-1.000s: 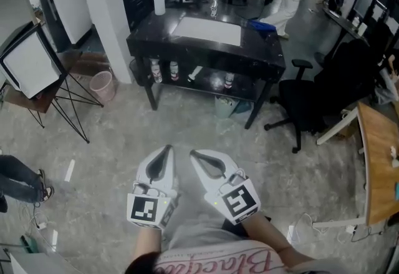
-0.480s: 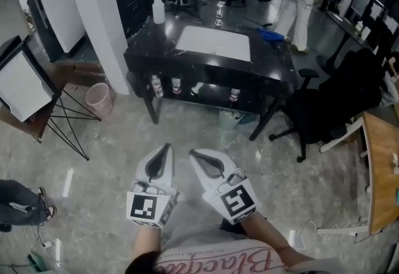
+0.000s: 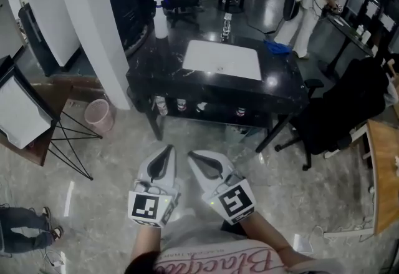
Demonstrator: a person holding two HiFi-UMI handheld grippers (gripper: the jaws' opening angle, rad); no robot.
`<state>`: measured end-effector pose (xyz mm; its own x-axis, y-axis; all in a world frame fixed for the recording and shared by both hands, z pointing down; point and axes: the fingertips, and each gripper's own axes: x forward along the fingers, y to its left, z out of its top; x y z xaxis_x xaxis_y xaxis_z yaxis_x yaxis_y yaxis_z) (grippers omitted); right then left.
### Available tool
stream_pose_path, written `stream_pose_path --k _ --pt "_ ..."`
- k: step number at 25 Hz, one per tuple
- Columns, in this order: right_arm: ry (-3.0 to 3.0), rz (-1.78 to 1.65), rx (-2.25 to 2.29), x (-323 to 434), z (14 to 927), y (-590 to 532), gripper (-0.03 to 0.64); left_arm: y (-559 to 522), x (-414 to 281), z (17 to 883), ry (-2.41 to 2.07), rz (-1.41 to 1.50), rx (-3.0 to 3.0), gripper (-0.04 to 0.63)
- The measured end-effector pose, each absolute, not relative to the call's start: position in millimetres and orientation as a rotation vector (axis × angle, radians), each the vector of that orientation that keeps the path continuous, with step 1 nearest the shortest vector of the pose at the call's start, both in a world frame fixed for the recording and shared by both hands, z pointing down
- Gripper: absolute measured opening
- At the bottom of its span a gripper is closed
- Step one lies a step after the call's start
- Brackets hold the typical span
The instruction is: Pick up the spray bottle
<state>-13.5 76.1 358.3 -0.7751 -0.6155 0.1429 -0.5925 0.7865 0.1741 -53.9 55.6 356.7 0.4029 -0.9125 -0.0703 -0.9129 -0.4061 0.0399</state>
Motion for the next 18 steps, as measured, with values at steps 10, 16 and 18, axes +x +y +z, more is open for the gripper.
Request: stream_pose_path --k 10,16,18 --pt "-2.754 -0.153 0.988 -30.4 366.2 45.2 0.002 23.8 -68.3 363.3 1.664 0.126 -2.682 -0.002" --pt "-2.746 -0.139 0.999 -37.9 372.1 33.4 0.003 12.9 -72.2 368.2 1.653 0.039 -2.668 -0.002" --pt "-2.751 -0.127 0.999 -41.0 373.4 27.7 0.002 8.1 -72.0 365.8 1.636 0.065 -2.659 -0.002"
